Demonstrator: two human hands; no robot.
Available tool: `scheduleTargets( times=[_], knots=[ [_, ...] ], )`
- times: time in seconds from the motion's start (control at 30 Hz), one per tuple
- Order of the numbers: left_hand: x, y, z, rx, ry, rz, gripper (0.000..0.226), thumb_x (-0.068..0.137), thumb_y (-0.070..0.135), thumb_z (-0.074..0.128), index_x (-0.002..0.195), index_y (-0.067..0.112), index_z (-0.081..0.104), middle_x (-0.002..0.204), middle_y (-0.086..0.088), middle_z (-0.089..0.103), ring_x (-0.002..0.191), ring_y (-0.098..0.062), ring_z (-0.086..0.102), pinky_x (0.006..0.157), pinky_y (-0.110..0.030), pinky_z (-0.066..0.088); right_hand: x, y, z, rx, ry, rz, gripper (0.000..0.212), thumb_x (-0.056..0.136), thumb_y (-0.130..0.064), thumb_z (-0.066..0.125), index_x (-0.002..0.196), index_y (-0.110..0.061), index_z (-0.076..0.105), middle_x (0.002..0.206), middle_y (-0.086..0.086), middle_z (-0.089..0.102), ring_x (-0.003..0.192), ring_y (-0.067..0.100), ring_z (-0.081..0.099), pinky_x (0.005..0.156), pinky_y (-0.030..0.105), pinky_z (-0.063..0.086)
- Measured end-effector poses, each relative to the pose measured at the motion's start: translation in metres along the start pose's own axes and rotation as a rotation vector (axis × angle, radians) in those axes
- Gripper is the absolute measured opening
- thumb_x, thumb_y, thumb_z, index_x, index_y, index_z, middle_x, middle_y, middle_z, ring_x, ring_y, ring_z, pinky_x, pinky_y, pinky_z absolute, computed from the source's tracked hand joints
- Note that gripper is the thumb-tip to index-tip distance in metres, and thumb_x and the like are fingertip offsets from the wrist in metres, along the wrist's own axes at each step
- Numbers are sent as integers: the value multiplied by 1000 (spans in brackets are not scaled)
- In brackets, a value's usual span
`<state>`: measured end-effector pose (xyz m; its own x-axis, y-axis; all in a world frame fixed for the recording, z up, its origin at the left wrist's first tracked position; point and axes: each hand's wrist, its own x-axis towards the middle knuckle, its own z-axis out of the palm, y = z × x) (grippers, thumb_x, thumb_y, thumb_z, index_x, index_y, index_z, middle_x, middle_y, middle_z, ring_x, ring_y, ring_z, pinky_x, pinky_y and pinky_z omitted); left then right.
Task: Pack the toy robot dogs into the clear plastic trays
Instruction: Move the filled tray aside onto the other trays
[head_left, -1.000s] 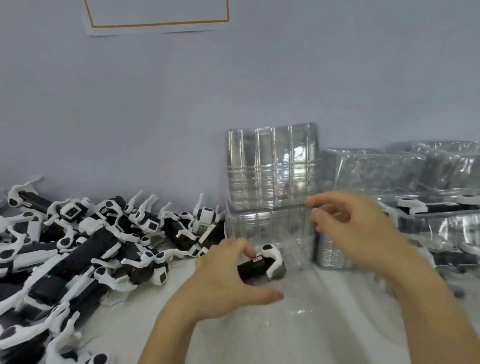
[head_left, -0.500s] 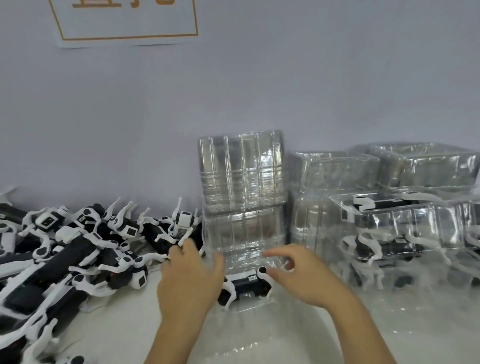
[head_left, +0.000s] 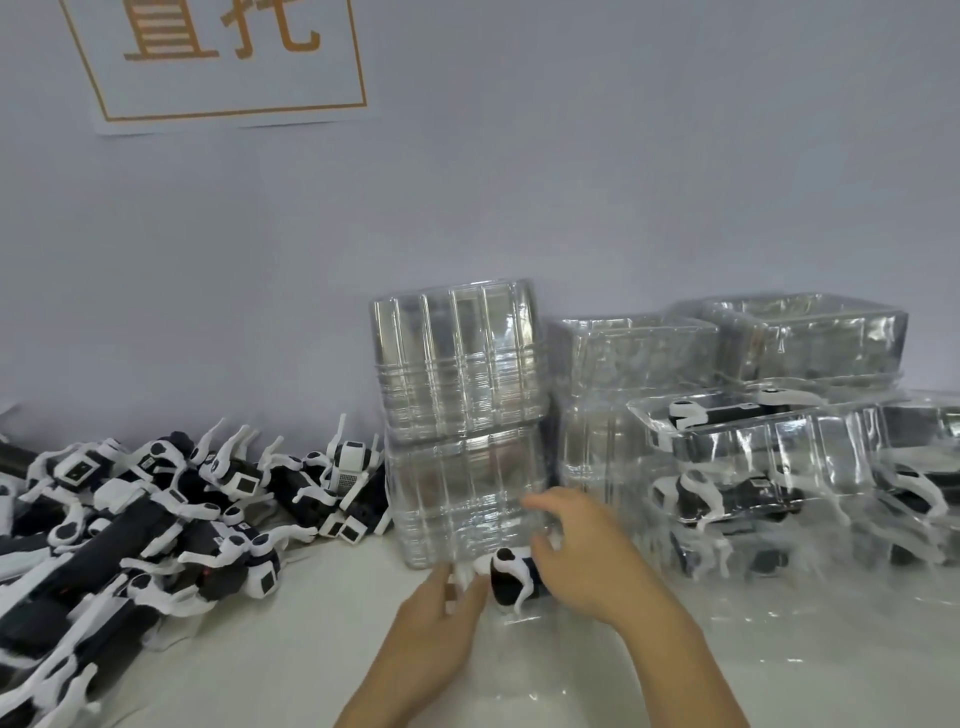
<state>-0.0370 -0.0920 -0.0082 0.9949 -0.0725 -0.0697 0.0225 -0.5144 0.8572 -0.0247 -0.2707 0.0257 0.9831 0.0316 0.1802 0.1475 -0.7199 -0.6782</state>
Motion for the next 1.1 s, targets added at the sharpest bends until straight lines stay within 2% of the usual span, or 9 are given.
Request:
scheduleTargets(
  times=[0.07, 0.2, 0.33, 0.47, 0.57, 0.73, 0.83, 0.97, 1.1],
  knots=[
    [-1, 2, 6, 26, -12, 50, 13, 102, 44, 47, 90, 47, 45, 91, 27, 57, 78, 28, 53, 65, 2, 38, -1, 2, 5, -35, -10, 25, 46, 99, -16, 50, 144, -26, 50, 149, -6, 44, 142, 13, 34, 115, 28, 30],
    [4, 3, 11, 59, -12, 78, 16, 104, 44, 42, 109, 35, 54, 96, 16, 65, 85, 9, 58, 67, -1, 39, 2, 7, 4, -41, 65, 59, 42, 99, -20, 51, 141, -28, 53, 142, -6, 49, 134, 13, 42, 106, 26, 38],
    [5, 6, 16, 59, -7, 90, 10, 104, 43, 41, 98, 43, 49, 90, 21, 59, 84, 8, 58, 64, -2, 39, 5, 11, 1, -25, 132, 71, 37, 99, -20, 53, 134, -29, 59, 135, -8, 55, 113, 7, 50, 88, 18, 36],
    [9, 9, 28, 87, -16, 116, 20, 104, 41, 41, 100, 25, 53, 84, 7, 64, 78, -9, 63, 60, -10, 41, 6, 16, -2, -37, 150, 92, 39, 98, -20, 52, 136, -25, 58, 138, -4, 56, 127, 13, 50, 99, 25, 43],
    [10, 14, 38, 109, -9, 129, 24, 105, 41, 40, 101, 20, 52, 85, 6, 62, 75, -6, 59, 58, -10, 40, 4, 21, -6, -31, 172, 111, 40, 98, -18, 52, 138, -23, 57, 142, -4, 54, 135, 15, 45, 105, 27, 39],
    [14, 24, 55, 119, -18, 136, 22, 105, 39, 40, 91, 23, 46, 82, 8, 57, 69, -5, 53, 53, -14, 36, 2, 31, -16, 33, 268, 130, 39, 97, -14, 54, 134, -24, 60, 139, -6, 58, 130, 11, 51, 99, 20, 37],
    [16, 29, 66, 121, -25, 148, 21, 105, 38, 39, 98, 20, 48, 90, 4, 57, 79, -10, 54, 59, -16, 36, 1, 35, -22, 61, 326, 135, 38, 97, -13, 53, 132, -23, 61, 136, -6, 59, 127, 11, 52, 99, 20, 36],
    [18, 38, 81, 110, -50, 138, 30, 105, 38, 38, 116, 14, 52, 112, -6, 64, 104, -24, 62, 85, -32, 48, 1, 34, -23, 88, 371, 111, 38, 98, -11, 53, 133, -23, 60, 134, -6, 59, 127, 10, 50, 103, 22, 37],
    [21, 45, 94, 121, -64, 151, 36, 105, 42, 39, 123, 13, 51, 117, -6, 63, 107, -22, 61, 90, -34, 49, 2, 34, -24, 108, 374, 90, 38, 99, -11, 52, 134, -22, 59, 135, -5, 57, 128, 10, 49, 99, 18, 33]
  ],
)
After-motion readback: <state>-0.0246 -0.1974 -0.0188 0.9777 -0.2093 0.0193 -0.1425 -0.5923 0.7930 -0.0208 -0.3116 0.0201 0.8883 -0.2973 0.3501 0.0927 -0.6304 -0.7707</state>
